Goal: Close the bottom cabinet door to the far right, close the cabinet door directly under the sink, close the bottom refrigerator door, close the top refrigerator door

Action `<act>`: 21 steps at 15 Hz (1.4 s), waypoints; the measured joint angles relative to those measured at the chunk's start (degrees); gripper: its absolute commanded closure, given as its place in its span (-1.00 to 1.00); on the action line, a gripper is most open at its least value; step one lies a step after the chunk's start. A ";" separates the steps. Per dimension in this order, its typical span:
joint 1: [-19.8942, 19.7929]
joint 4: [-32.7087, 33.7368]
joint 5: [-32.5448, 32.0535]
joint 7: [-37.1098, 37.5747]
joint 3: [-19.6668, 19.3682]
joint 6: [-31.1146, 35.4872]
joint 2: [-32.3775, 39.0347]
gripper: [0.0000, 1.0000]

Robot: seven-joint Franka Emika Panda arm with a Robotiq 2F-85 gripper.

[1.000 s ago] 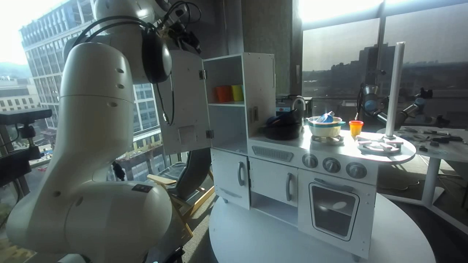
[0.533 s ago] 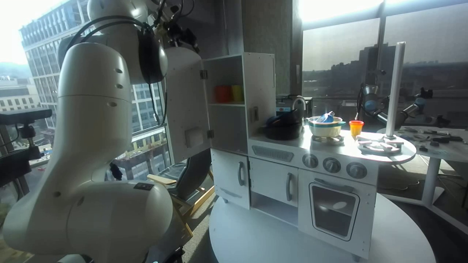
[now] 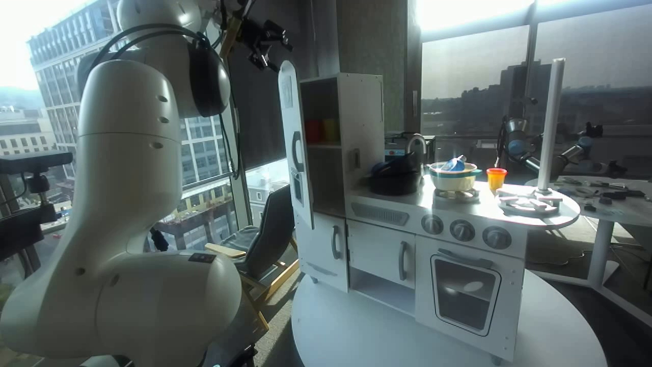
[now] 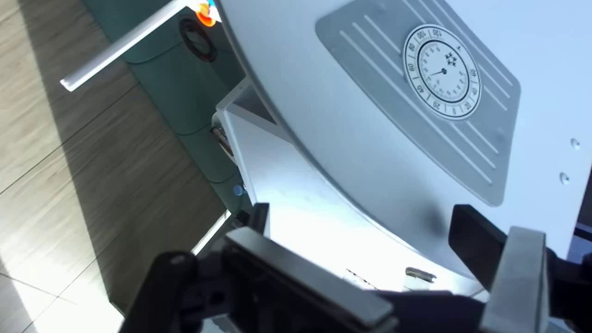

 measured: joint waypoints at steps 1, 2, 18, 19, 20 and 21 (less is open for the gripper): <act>0.06 -0.20 -1.90 -1.14 -0.31 -0.01 0.00 -1.00; 0.06 -0.51 -3.37 -1.74 -0.63 -0.01 0.00 -1.00; -3.07 -26.42 20.81 22.48 0.05 5.53 -20.61 -1.00; -3.24 -29.32 22.03 24.01 -0.14 7.06 -22.34 -1.00; -3.30 -32.28 22.89 25.72 -0.37 8.56 -23.99 -1.00; -3.30 -35.34 23.64 27.56 -0.64 10.06 -25.63 -1.00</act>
